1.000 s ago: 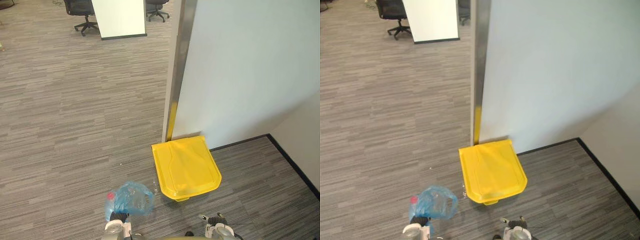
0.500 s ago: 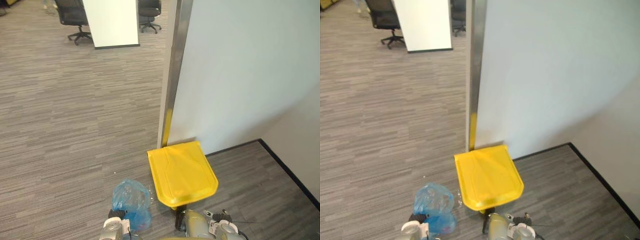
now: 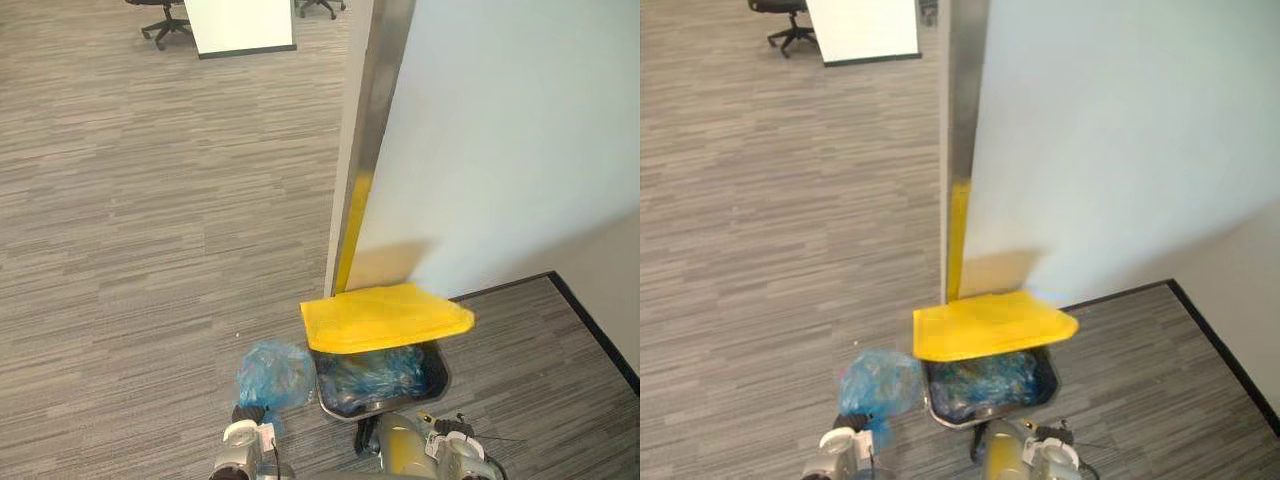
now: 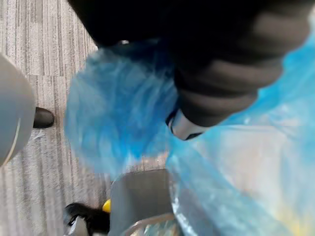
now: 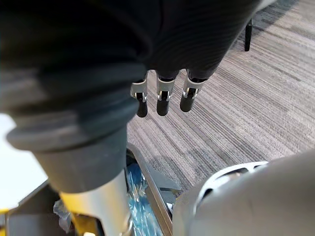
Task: Gather rubbish on tea table into small bin, then transfer packed bag to large trash can.
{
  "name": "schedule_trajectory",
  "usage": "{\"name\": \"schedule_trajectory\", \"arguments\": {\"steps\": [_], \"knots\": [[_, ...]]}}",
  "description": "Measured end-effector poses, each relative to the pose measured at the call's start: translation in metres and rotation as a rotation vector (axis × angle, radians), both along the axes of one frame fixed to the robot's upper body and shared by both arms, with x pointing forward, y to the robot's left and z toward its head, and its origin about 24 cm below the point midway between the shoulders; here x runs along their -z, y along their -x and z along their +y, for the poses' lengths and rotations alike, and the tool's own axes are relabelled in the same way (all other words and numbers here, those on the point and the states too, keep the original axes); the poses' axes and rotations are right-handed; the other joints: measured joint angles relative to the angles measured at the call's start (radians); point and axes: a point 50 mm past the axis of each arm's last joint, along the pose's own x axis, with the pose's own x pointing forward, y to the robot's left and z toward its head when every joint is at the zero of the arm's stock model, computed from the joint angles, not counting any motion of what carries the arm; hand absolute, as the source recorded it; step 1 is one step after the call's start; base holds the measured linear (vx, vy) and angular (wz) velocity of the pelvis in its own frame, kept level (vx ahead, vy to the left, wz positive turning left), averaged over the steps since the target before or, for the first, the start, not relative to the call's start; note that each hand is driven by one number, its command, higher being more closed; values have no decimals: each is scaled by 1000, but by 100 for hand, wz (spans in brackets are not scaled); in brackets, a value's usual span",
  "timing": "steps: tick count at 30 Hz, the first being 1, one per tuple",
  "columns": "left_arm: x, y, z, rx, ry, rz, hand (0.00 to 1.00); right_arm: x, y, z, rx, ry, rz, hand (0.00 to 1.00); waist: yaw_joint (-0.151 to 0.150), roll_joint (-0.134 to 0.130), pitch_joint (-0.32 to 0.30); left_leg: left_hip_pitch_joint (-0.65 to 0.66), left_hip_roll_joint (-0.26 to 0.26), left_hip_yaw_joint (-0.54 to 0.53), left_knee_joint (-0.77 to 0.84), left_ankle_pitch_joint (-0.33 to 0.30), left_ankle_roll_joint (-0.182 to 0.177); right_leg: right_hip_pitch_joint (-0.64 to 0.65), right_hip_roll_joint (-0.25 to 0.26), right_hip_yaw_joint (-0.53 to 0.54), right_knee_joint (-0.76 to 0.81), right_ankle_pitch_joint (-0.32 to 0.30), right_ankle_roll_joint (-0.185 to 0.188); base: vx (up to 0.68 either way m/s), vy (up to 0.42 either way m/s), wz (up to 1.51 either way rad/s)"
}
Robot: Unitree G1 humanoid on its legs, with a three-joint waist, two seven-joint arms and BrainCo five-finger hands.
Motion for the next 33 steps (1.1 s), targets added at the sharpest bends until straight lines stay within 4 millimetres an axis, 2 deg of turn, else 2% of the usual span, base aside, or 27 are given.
{"name": "schedule_trajectory", "arguments": {"steps": [2,6,8,9,12,13,15,17,19,21,22,24,27,30,31,33], "knots": [[0,-2,-3,32,4,-4,100,-2,-6,7,-45,-2,-13,0,0,-1,-20,-19,3,-11,-31,2,-3,-27,3,-5,-3,7,-3,-44,-68,21],[-4,-8,-11,110,-5,-33,100,-17,-37,36,-166,-19,-131,0,1,23,-40,-81,7,-32,-45,11,-20,-77,9,-8,-33,38,-8,-66,-69,5],[-8,-14,-13,128,-12,-62,100,-25,-52,44,-200,-20,-185,0,3,31,-46,-104,6,-34,-46,19,-28,-100,10,-8,-33,43,-10,-19,-51,2],[-12,-20,-16,142,-17,-95,100,-37,-70,49,-217,-17,-253,0,5,39,-46,-116,6,-37,-48,35,-36,-112,9,-10,-33,44,-11,4,-59,6],[-20,-29,-19,162,-31,-146,100,-63,-98,57,-243,6,-390,0,10,40,-47,-154,6,-41,-21,47,-38,-127,-2,-21,-35,57,-20,-11,-64,15],[-26,-36,-22,165,-37,-186,100,-83,-119,62,-263,27,-482,0,11,39,-47,-187,8,-52,8,47,-38,-137,-6,-28,-36,62,-25,-41,-58,15],[-31,-42,-25,175,-42,-224,100,-97,-132,67,-281,38,-542,0,14,38,-45,-212,7,-55,34,47,-38,-144,-13,-35,-36,66,-27,-65,-57,21],[-45,-54,-27,179,-51,-312,100,-117,-151,76,-326,58,-616,0,20,31,-38,-274,2,-55,98,45,-37,-163,-27,-44,-42,85,-28,-129,-63,26],[-56,-64,-29,187,-49,-379,100,-131,-164,75,-331,77,-660,0,24,33,-13,-316,4,-54,156,29,-28,-163,-28,-51,-59,102,-21,-126,-42,18],[-81,-84,-35,190,-46,-517,100,-161,-184,70,-317,105,-762,0,28,41,35,-395,20,-55,270,-39,-22,-184,-25,-69,-64,119,-18,-210,-48,14],[-86,-87,-36,197,-45,-541,100,-168,-188,67,-315,118,-782,0,31,39,36,-416,22,-56,286,-58,-23,-201,-24,-68,-59,125,-16,-229,-45,1],[-108,-103,-43,225,-30,-645,100,-204,-208,62,-313,164,-889,0,42,26,90,-488,21,-64,376,-79,-21,-232,-26,-56,-65,163,-5,-268,-65,-6],[-128,-109,-54,237,16,-733,100,-229,-217,59,-276,167,-970,0,42,26,121,-511,23,-84,405,-81,-20,-233,-22,-54,-70,173,2,-170,-82,12],[-160,-113,-77,300,98,-881,100,-261,-230,60,-255,171,-1055,0,43,26,124,-561,30,-112,435,-81,-21,-255,-15,-71,-70,177,-5,-85,-80,18],[-165,-113,-80,307,108,-902,100,-265,-232,60,-256,173,-1064,0,43,26,124,-565,32,-114,437,-81,-21,-256,-13,-73,-70,177,-6,-51,-90,7],[-189,-115,-90,335,159,-1012,100,-280,-237,60,-250,173,-1104,0,47,26,128,-569,44,-126,450,-86,-29,-257,1,-78,-64,174,-10,-37,-79,-3]]}}
